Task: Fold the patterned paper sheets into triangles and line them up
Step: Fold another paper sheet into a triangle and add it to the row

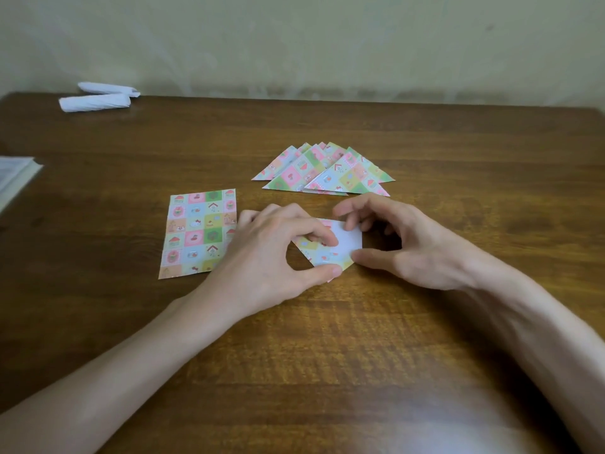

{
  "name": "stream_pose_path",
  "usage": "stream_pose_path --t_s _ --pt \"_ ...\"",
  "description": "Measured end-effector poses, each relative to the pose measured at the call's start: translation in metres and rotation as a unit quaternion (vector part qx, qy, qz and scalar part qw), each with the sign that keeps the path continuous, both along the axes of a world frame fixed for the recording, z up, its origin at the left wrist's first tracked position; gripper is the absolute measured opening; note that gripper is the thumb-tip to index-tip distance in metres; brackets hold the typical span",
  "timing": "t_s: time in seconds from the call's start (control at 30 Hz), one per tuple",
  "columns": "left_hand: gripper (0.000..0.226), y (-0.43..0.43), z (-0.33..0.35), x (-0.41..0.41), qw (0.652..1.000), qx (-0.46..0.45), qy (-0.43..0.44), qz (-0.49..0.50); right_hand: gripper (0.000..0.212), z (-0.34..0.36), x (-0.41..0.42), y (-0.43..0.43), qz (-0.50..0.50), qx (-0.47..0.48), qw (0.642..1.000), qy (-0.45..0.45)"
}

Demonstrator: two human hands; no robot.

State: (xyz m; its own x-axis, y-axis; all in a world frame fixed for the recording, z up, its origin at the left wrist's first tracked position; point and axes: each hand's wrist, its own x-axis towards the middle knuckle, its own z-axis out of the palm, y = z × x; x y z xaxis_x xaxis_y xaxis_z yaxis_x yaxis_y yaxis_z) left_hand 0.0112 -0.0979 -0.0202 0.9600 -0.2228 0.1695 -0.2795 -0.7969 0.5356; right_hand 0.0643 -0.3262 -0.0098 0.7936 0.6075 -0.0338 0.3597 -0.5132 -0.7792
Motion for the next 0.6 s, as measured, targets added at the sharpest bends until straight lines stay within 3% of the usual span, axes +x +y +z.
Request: stream_pose_path --t_s 0.27,0.4,0.53,0.6 --pt "0.054 0.001 -0.001 -0.005 0.999 0.036 -0.008 0.007 0.050 0.001 0.002 -0.002 -0.031 0.049 0.998 0.005" --pt "0.080 0.003 0.005 -0.007 0.994 0.097 -0.005 0.049 0.036 -0.008 -0.001 0.001 -0.111 0.051 0.986 -0.118" --pt "0.085 0.003 0.012 -0.008 0.996 0.082 0.019 0.022 0.025 -0.013 -0.004 0.002 -0.078 -0.076 0.963 -0.246" --pt "0.092 0.007 0.019 -0.007 0.995 0.066 0.074 -0.001 0.027 -0.013 -0.005 0.003 -0.062 -0.104 0.956 -0.268"
